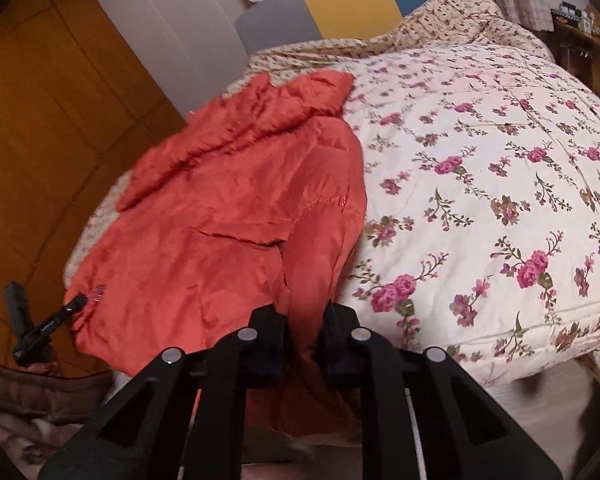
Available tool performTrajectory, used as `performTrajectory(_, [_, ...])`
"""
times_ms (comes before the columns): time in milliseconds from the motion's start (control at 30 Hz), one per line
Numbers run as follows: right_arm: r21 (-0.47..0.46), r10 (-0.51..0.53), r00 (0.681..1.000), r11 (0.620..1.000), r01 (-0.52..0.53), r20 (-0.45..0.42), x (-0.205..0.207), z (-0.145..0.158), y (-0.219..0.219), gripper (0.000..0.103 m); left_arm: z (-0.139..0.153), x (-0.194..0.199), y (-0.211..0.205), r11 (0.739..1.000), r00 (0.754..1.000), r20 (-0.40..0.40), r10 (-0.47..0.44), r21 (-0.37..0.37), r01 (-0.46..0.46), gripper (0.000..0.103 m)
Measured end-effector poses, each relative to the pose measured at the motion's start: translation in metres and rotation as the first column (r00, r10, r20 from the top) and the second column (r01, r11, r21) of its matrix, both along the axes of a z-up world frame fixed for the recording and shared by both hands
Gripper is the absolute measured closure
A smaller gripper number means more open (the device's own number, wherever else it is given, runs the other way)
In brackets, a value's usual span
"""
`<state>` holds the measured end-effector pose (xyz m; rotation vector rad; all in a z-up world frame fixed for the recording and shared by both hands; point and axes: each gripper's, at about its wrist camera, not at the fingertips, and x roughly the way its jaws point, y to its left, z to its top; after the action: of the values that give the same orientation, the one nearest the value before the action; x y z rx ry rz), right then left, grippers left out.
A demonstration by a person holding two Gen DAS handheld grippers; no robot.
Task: Fold large clothes
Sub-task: 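Grasp the jacket hem with the left gripper while the right gripper grasps it too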
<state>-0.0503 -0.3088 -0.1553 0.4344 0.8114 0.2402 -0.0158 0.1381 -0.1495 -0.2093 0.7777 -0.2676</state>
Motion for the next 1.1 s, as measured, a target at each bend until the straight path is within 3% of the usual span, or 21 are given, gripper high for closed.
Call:
performTrajectory(233, [0.164,0.01,0.997,0.986,-0.022,0.074,0.013,0.026,-0.007,0.091,0.043,0.013,0.015,0.99,0.997,0.077,-0.009,-0.143,0.02,0.093])
performTrajectory(433, [0.277,-0.029,0.989,0.961,-0.012,0.145,0.067,0.055,-0.015,0.091,0.074,0.064,0.021,0.968,0.993,0.118,0.016,-0.251,0.014,0.093])
performTrajectory(700, [0.35,-0.081,0.99,0.936,0.035,0.116,0.154,0.061,-0.027,0.091,0.084,0.141,0.03,0.94,0.994,0.076,0.073,-0.338,-0.043,0.093])
performTrajectory(1000, [0.429,-0.163,0.987,0.89,0.151,-0.009,0.241,0.033,-0.043,0.084,0.072,0.229,0.028,0.952,0.993,-0.001,0.122,-0.284,-0.117,0.093])
performTrajectory(1067, [0.456,-0.178,0.983,0.873,0.175,-0.037,0.258,0.023,-0.045,0.077,0.064,0.242,0.029,0.951,0.991,-0.025,0.134,-0.277,-0.136,0.093])
performTrajectory(1100, [0.474,-0.188,0.981,0.86,0.188,-0.048,0.265,0.018,-0.047,0.067,0.06,0.25,0.031,0.949,0.989,-0.043,0.143,-0.277,-0.149,0.093])
